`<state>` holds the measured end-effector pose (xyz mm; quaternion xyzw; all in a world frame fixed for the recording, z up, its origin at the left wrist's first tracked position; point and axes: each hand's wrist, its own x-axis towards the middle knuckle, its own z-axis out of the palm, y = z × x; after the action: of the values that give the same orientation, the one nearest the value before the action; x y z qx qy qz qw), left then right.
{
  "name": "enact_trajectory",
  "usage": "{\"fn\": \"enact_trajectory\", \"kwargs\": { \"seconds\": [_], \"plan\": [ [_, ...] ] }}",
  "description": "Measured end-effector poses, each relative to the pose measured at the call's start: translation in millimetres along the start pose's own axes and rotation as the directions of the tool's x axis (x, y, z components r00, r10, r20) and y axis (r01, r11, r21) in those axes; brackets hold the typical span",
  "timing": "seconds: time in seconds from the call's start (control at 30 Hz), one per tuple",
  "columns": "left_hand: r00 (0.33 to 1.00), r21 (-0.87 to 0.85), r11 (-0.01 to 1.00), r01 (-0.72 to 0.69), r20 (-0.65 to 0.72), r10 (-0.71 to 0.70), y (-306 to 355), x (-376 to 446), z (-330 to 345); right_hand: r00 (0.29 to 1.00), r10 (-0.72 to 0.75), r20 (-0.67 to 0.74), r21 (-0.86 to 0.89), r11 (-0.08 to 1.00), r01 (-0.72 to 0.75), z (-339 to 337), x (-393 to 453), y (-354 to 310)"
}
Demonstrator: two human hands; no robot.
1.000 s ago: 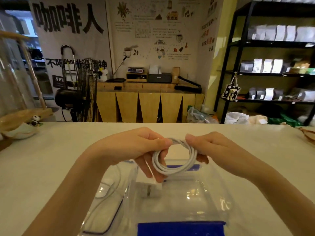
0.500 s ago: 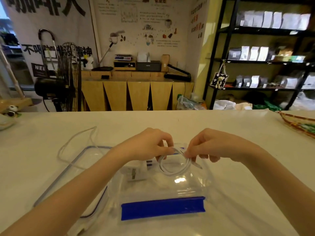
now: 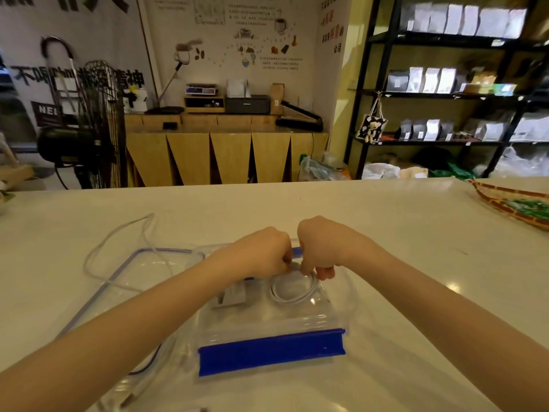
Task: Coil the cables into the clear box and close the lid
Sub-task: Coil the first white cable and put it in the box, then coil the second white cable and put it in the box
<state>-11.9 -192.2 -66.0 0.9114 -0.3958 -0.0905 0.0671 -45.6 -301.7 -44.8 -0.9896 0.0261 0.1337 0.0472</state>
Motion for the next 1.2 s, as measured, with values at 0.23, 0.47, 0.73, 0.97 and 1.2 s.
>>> {"fn": "enact_trajectory", "kwargs": {
  "seconds": [0.23, 0.47, 0.73, 0.97, 1.2],
  "plan": [
    [0.977, 0.011, 0.997, 0.083, -0.196, -0.079, -4.8, -9.7, 5.5, 0.999, 0.023, -0.04, -0.103, 0.994, -0.027, 6.2, 7.6, -4.1],
    [0.969, 0.25, 0.952, 0.176, -0.216, -0.122, 8.6, -21.7, 4.8, 0.994, -0.008, -0.108, -0.166, 0.986, -0.011, 5.7, -2.7, -9.7],
    [1.0, -0.06, 0.998, 0.014, -0.019, -0.015, -1.9, -27.1, 6.1, 0.999, 0.006, -0.051, -0.211, 0.977, -0.016, 5.2, -3.5, -13.7],
    [0.977, -0.23, 0.973, 0.017, -0.202, -0.065, -9.2, -68.6, -30.7, 0.963, -0.199, -0.18, -0.029, 0.98, 0.197, -22.6, -6.2, -33.9],
    [0.868, -0.257, 0.933, 0.25, -0.368, -0.334, -55.5, -142.0, -33.4, 0.722, -0.636, -0.272, 0.088, 0.731, 0.677, -17.9, -6.8, -99.5]
  ]
}}
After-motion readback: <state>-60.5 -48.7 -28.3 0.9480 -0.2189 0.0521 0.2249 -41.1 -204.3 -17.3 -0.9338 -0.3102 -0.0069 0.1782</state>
